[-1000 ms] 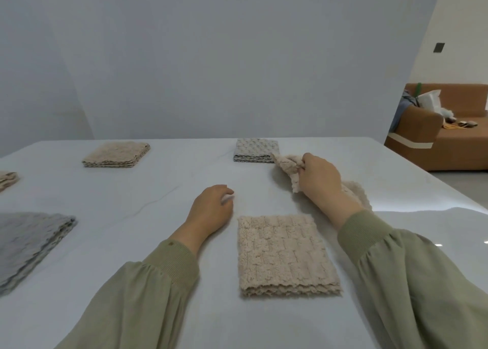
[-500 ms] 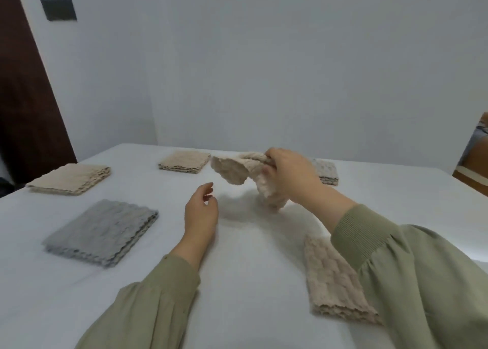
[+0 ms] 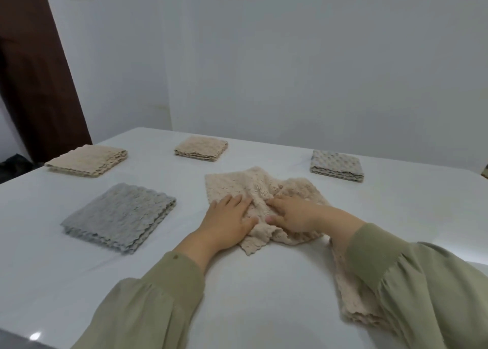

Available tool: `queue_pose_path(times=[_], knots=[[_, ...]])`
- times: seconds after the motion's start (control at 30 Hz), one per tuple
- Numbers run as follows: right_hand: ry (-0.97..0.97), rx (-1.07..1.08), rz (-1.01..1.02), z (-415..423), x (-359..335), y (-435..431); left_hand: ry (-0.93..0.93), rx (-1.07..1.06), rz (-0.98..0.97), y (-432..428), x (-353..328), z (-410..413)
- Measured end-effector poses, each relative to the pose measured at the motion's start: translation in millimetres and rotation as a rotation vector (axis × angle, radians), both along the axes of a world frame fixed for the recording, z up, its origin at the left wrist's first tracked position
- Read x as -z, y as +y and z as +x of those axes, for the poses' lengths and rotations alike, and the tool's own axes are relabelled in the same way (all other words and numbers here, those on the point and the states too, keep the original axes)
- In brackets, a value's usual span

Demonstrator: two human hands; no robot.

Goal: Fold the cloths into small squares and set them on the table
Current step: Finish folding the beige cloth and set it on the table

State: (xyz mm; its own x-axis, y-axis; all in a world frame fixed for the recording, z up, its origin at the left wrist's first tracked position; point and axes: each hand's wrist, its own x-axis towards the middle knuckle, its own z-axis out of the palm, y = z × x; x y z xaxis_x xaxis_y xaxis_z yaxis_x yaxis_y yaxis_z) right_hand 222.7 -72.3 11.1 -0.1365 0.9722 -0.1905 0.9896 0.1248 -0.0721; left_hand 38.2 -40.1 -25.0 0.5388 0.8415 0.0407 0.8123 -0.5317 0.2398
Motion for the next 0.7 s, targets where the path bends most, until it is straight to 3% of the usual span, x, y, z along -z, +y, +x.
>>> queue_pose_path(times=[0.1,0.17,0.27,0.33,0.43,0.53,0.7], knots=[[0.133,0.016,0.009,2.1,-18.9,-1.7,-0.07,-0.027,0.011,2.7,-3.3,-4.8],[0.348,0.071,0.056,3.0,-28.5,-1.5,-0.195,-0.05,0.049,2.7,-7.1,-4.0],[0.591,0.176,0.339,7.3,-34.7,9.6,-0.263,0.011,0.106,-1.7,-9.2,6.1],[0.567,0.268,0.503,15.0,-32.5,26.4,-0.159,0.084,0.099,-4.4,-5.8,14.7],[0.379,0.343,0.365,25.8,-18.6,51.5,-0.008,0.118,0.064,-2.9,0.2,21.4],[0.168,0.315,0.224,25.2,-4.8,64.0,0.003,0.115,0.052,0.4,1.5,21.4],[0.087,0.295,0.298,23.7,-9.8,78.2,-0.008,0.121,0.048,2.3,-0.2,19.6]])
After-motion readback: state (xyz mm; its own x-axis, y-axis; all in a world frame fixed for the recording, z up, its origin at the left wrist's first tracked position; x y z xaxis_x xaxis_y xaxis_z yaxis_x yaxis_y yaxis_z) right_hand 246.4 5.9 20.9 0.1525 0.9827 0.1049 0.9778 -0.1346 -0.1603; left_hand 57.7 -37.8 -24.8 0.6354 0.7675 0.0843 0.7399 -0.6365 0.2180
